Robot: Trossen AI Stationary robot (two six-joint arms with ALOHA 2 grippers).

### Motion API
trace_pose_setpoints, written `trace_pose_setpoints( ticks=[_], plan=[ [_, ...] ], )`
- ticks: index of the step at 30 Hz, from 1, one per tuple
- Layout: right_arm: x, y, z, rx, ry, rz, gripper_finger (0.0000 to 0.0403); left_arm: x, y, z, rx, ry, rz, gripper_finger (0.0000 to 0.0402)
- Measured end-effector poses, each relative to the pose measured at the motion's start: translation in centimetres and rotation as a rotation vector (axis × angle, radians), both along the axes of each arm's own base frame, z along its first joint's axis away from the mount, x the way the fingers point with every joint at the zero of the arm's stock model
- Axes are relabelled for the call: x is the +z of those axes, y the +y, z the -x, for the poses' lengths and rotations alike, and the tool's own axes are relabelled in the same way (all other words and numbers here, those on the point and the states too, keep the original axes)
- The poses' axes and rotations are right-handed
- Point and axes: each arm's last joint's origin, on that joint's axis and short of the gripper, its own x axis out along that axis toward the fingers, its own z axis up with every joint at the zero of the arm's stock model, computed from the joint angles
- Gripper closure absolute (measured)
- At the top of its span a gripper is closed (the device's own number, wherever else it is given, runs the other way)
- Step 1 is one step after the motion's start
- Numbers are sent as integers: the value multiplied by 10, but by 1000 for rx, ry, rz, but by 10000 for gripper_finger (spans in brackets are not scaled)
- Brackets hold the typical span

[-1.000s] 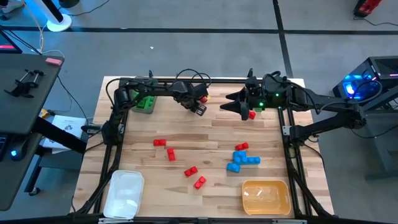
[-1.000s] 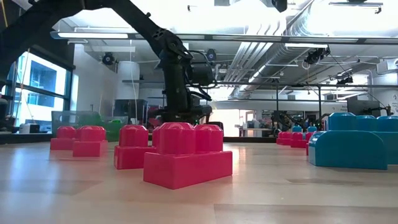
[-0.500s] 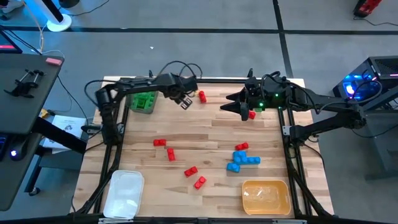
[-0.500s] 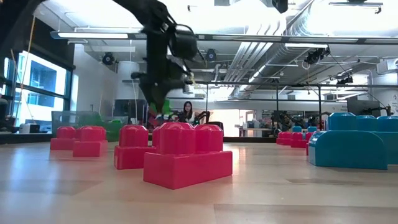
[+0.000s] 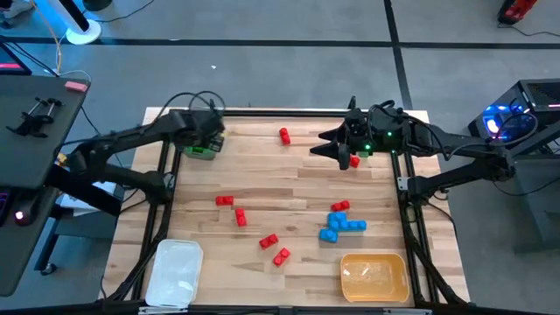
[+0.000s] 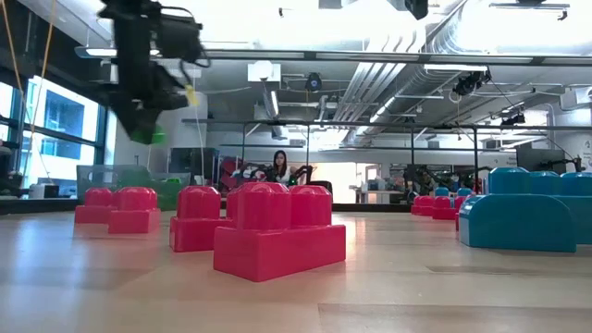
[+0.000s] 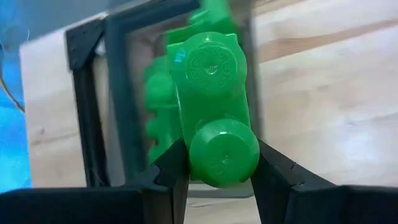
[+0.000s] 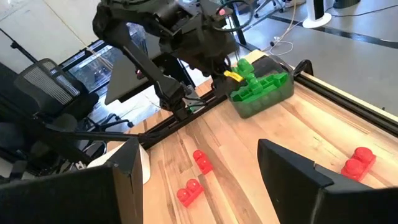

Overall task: Sort blocks
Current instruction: Put the green game piece into the black bin

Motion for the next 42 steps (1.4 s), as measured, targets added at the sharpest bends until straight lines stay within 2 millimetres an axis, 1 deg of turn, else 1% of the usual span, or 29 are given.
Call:
trace_pose_setpoints(
  ticks=[3, 6, 9, 11, 15, 19, 22, 24, 27, 30, 34, 36, 39, 42],
  plan=[
    [0, 0, 0, 0, 0, 0, 194, -5, -2, 9, 19, -57, 1, 285],
    [0, 0, 0, -1, -1, -3, 194, -10, -1, 13, 12, -48, 13, 270],
    [0, 0, 0, -2, -1, -7, 194, -11, 3, 15, 18, -33, -5, 243],
    [0, 0, 0, -2, -1, -7, 194, -10, 8, 15, 22, -60, -16, 222],
    [0, 0, 0, -4, -2, -12, 194, -9, 13, 17, 23, -96, 17, 184],
    [0, 0, 0, -9, -5, -28, 194, -7, 12, 16, 4, -135, 55, 160],
    [0, 0, 0, -12, -7, -36, 194, -2, 7, 14, -34, -202, 77, 152],
    [0, -2, 0, -44, -10, -50, 194, 5, 0, 11, -74, -273, 55, 150],
    [-3, -11, 3, -194, 10, -95, 194, 24, -15, 7, -164, -421, -26, 149],
    [-18, -29, 9, -329, 144, -134, 194, 47, -34, 3, -278, -615, -124, 149],
    [-58, -64, 19, -506, 520, -200, 194, 72, -54, -1, -407, -839, -215, 149],
    [-76, -81, 26, -588, 708, -249, 194, 79, -60, -4, -452, -898, -242, 149],
    [-96, -100, 37, -707, 924, -292, 194, 83, -66, -8, -482, -929, -264, 149],
    [-108, -112, 41, -808, 1051, -285, 194, 80, -67, -13, -490, -920, -253, 149]
  ],
)
